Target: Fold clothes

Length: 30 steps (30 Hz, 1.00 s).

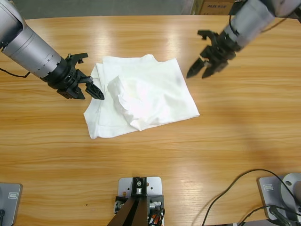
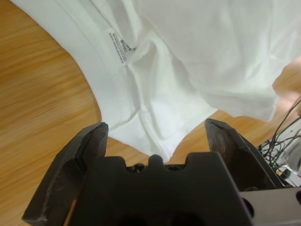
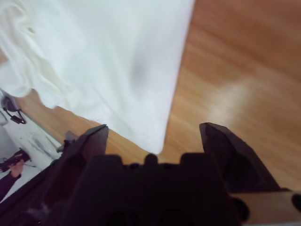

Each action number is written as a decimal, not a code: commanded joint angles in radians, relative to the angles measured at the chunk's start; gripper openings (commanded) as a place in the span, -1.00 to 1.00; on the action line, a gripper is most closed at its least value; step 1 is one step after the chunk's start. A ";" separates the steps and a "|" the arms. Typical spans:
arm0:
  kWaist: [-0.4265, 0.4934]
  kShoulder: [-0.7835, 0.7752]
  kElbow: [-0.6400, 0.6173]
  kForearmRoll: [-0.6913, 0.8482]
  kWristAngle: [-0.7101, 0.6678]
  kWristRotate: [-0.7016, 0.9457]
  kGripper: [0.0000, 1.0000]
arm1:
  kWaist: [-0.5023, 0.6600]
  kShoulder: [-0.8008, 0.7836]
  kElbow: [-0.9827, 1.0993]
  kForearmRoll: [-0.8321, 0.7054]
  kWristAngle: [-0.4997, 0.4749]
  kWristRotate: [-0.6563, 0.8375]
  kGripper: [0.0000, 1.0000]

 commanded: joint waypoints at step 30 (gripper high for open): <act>-0.010 -0.089 0.006 0.074 0.030 -0.002 0.61 | 0.056 -0.037 0.438 -0.444 0.140 0.177 0.58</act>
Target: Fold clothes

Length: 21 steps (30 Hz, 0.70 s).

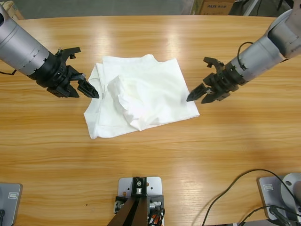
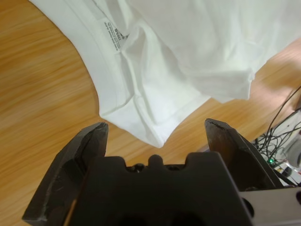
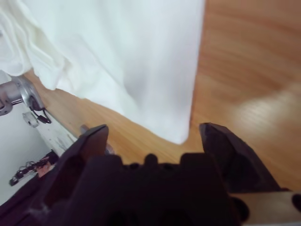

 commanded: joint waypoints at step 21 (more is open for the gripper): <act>0.001 -0.017 -0.006 0.047 0.031 -0.002 0.61 | 0.062 0.113 0.083 -0.120 -0.044 0.056 -1.00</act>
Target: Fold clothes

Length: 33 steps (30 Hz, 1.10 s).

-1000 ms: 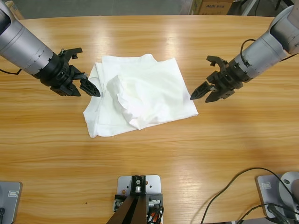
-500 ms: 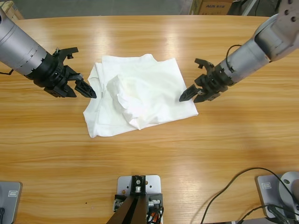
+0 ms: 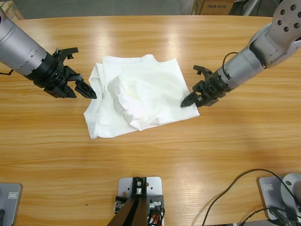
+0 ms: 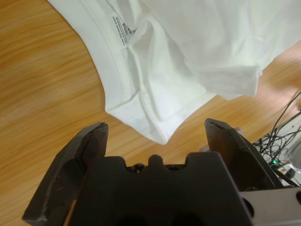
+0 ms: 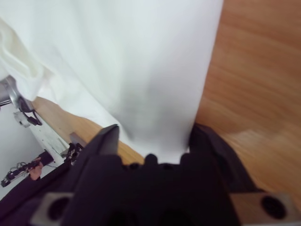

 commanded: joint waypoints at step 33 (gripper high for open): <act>0.001 -0.101 0.009 0.074 0.039 -0.002 0.61 | 0.222 -0.151 0.250 -0.056 -0.084 0.365 -1.00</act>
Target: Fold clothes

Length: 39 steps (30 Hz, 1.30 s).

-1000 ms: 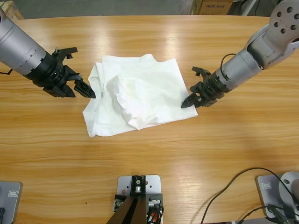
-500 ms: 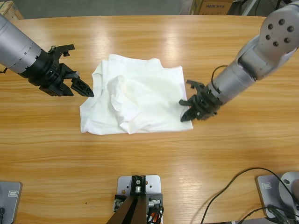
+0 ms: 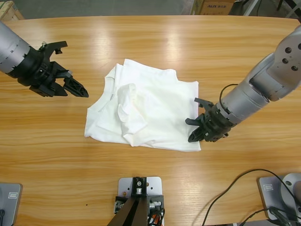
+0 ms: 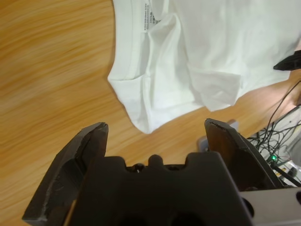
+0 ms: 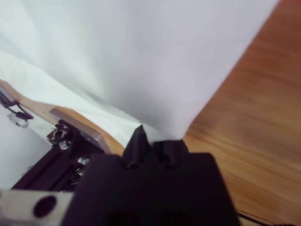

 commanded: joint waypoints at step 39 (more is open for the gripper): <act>-0.349 0.538 -0.751 0.461 0.287 0.078 0.62 | 0.060 -0.201 -0.425 0.559 -0.251 -0.135 1.00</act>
